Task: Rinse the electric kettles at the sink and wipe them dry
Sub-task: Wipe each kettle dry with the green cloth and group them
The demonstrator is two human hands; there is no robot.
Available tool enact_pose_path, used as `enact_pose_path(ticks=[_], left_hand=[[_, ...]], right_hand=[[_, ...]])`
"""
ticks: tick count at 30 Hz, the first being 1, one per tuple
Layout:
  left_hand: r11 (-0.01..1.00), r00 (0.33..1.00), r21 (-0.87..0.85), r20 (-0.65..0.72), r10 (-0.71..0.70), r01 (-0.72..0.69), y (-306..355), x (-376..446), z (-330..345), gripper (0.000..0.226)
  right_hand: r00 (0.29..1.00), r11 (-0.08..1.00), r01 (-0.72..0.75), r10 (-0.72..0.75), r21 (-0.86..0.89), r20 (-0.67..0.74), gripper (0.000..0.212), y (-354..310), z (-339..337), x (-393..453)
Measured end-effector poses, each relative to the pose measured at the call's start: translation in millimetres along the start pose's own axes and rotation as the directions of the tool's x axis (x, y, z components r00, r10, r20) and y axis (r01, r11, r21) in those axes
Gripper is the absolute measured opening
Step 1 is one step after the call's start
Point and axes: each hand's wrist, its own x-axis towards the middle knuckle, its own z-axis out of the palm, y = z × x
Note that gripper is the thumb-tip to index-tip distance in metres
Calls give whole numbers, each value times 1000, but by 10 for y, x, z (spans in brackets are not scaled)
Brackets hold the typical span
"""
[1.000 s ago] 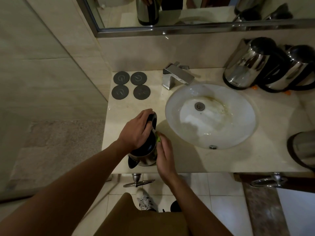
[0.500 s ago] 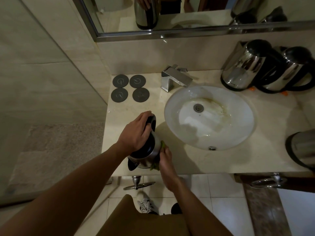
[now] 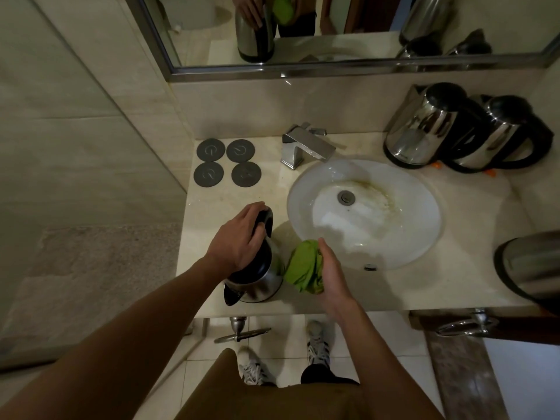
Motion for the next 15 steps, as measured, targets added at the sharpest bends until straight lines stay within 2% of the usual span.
enact_pose_path(ticks=[2,6,8,13,15], left_hand=[[1000,1000,5,-1,-1,1,3,0,3,44],[1000,1000,-8,-14,16,-16,6,-13,6,43],[1000,1000,-6,-16,20,-20,7,-12,4,42],[1000,1000,-4,-10,3,-3,19,-10,6,43],[1000,1000,-4,-12,1,-1,26,-8,4,43]], right_hand=[[999,999,15,-16,38,30,76,-66,-8,-33],[983,983,153,-162,99,92,34,-104,121,-117],[969,971,238,-236,-20,81,21,-70,260,-141],[914,865,403,-396,-300,86,14,74,495,-17],[910,836,405,-408,-371,75,16,87,516,86]])
